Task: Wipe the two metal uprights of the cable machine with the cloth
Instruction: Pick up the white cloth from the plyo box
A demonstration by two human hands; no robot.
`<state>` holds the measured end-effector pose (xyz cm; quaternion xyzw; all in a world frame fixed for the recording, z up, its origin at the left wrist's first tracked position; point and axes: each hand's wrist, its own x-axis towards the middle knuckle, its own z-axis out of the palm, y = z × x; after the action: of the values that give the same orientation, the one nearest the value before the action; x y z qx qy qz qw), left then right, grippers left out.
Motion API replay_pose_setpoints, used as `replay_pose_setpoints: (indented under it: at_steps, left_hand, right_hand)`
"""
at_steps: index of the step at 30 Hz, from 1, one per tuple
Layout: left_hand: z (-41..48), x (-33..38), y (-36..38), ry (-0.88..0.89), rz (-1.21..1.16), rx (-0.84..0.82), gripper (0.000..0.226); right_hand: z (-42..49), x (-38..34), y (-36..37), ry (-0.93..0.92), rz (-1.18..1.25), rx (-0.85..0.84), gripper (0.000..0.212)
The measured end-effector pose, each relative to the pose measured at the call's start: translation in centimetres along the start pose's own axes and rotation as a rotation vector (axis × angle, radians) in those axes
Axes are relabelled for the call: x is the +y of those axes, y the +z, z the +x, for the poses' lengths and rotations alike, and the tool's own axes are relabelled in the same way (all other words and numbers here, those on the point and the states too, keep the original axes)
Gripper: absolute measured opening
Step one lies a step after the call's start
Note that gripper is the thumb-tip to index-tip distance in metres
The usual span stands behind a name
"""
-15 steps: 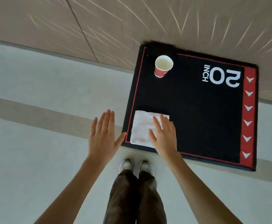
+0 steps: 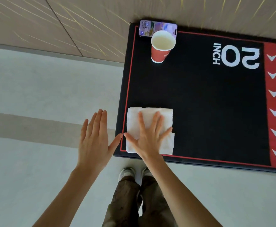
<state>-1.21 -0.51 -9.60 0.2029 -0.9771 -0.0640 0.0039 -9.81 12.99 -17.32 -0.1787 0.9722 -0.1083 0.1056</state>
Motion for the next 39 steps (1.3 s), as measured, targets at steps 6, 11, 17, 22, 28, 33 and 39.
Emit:
replay_pose_setpoints:
  at_steps: [6, 11, 17, 22, 28, 33, 39]
  left_hand:
    - [-0.3, 0.1, 0.4, 0.012, 0.020, -0.037, 0.078]
    - [0.1, 0.4, -0.2, 0.023, 0.024, -0.001, 0.077]
    - [0.2, 1.9, -2.2, 0.050, 0.006, 0.019, 0.076]
    - [-0.7, 4.0, -5.5, 0.071, 0.013, 0.008, 0.077]
    - [-2.9, 7.4, -12.4, 0.102, -0.007, -0.023, 0.077]
    - [-5.9, 10.0, -19.1, 0.136, -0.010, -0.008, 0.077]
    - [-9.4, 11.8, -26.5, 0.223, -0.020, 0.028, 0.077]
  right_hand:
    - [-0.1, 2.8, -0.3, -0.154, -0.002, 0.151, 0.044]
    - [0.6, 5.6, -0.9, -0.356, 0.201, 0.232, 0.032]
    - [0.5, 6.2, -4.3, -0.403, 0.212, 0.128, 0.034]
    - [-1.2, 5.9, -9.9, -0.378, 0.243, 0.185, 0.035]
    - [-4.4, 4.7, -19.1, -0.305, 0.285, 0.223, 0.036]
    - [-9.1, 3.8, -26.2, -0.252, 0.328, 0.259, 0.036]
    - [-15.3, 2.8, -34.0, -0.194, 0.335, 0.328, 0.038]
